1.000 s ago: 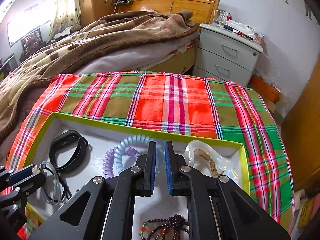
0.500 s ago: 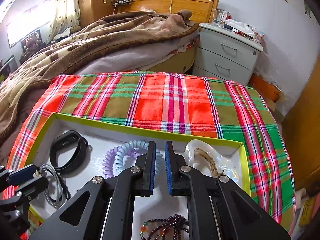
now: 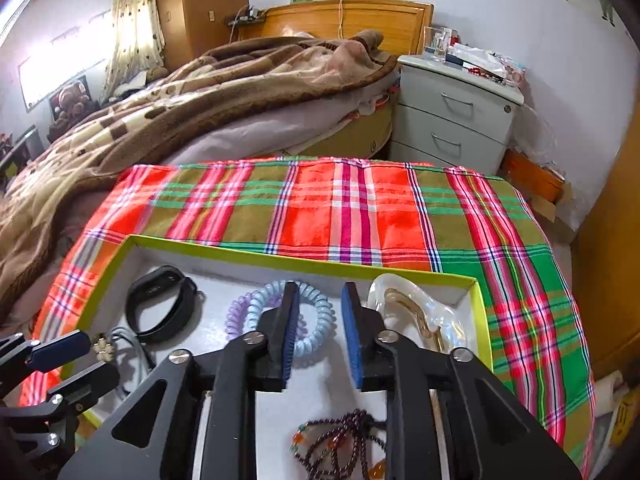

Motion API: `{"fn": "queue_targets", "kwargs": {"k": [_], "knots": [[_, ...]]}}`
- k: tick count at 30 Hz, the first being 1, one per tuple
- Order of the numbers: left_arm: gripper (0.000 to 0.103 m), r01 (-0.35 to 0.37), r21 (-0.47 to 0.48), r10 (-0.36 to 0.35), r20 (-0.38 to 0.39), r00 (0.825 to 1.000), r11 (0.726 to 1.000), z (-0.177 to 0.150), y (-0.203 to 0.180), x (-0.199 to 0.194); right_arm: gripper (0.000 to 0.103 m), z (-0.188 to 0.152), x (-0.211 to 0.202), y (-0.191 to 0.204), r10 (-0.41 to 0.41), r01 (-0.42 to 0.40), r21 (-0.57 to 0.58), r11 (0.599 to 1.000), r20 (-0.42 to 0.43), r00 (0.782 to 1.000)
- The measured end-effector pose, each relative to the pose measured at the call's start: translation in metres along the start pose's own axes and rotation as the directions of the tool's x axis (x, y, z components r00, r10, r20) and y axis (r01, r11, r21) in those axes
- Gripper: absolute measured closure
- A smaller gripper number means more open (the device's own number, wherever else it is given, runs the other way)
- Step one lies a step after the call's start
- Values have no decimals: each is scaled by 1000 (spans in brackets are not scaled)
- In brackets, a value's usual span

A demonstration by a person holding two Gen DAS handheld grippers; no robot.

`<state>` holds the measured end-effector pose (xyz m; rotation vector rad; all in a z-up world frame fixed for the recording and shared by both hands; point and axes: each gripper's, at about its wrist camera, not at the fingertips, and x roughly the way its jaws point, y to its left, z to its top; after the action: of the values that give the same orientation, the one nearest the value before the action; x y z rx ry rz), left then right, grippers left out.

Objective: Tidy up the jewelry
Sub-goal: 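Open both grippers to drop the hair ties into the box, then withdraw both grippers from the box toward the remaining jewelry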

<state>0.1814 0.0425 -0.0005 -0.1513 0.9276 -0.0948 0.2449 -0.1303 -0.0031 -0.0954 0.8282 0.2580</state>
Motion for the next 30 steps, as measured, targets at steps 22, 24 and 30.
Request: {"fn": "queue_targets", "kwargs": {"k": [22, 24, 30], "knots": [[55, 69, 76, -74, 68, 995, 995, -43, -30, -53, 67, -67, -91, -26, 33, -42, 81, 996, 112, 993], [55, 85, 96, -91, 59, 994, 992, -48, -36, -53, 66, -76, -96, -31, 30, -41, 94, 995, 114, 993], [55, 136, 159, -140, 14, 990, 978, -65, -56, -50, 65, -97, -109, -42, 0, -11, 94, 995, 118, 993]]}}
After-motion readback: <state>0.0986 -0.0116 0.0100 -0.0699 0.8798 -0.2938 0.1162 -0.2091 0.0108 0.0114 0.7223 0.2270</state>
